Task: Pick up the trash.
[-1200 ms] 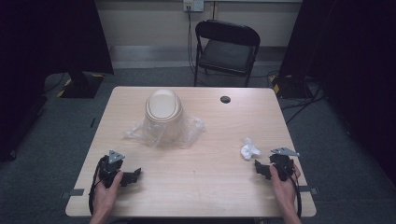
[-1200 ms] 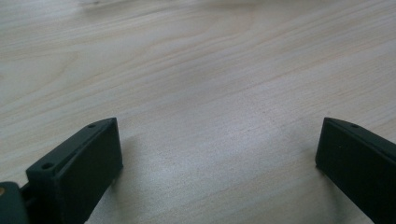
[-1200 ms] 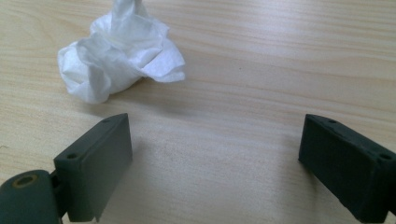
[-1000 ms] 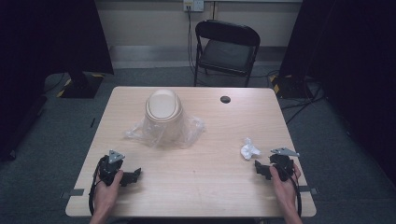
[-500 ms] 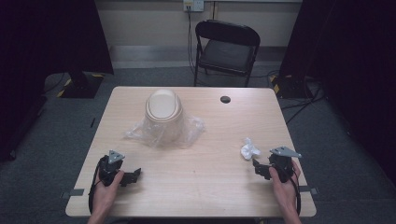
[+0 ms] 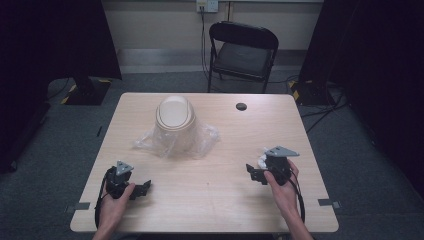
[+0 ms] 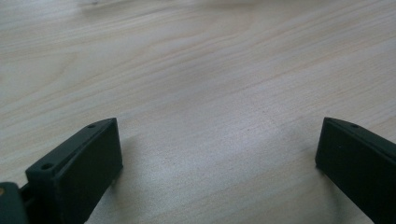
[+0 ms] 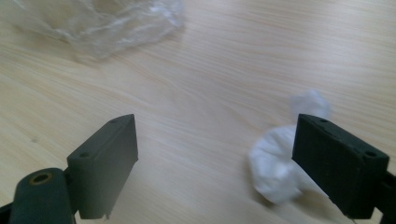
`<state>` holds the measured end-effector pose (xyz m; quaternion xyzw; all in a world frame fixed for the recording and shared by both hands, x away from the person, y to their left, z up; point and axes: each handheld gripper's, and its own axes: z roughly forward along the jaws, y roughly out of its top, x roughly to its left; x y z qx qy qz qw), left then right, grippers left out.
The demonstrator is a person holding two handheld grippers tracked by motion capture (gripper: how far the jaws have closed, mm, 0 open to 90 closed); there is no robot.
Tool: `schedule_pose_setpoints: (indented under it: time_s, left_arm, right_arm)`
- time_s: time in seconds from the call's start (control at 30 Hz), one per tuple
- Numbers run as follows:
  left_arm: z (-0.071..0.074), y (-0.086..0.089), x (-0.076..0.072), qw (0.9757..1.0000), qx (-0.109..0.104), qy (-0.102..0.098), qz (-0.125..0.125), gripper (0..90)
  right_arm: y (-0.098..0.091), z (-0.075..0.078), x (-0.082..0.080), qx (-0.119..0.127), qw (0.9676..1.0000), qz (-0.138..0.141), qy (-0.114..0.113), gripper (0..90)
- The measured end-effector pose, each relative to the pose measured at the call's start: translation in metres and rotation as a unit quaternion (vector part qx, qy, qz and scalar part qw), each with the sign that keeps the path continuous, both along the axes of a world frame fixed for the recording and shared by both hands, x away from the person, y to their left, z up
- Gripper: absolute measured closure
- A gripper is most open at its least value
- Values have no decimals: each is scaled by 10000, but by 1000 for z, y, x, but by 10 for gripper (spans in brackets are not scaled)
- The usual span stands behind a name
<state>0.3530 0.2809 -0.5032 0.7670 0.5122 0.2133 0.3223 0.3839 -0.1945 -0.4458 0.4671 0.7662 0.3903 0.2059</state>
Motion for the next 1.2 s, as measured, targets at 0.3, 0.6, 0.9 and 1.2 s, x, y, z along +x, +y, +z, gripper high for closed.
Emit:
schedule_pose_setpoints:
  time_s: [0.3,0.6,0.9,1.2]
  left_arm:
    - [0,0,0,10000,4,-1,3,0]
    - [0,0,0,10000,7,-4,10,0]
    - [0,0,0,10000,7,-6,12,0]
    - [0,0,0,10000,7,-5,15,0]
  right_arm:
    - [44,3,18,85,9988,468,88,143]
    - [77,19,35,192,9972,721,-56,137]
    - [113,36,57,144,9952,970,51,135]
    - [145,53,87,225,9926,1186,102,136]
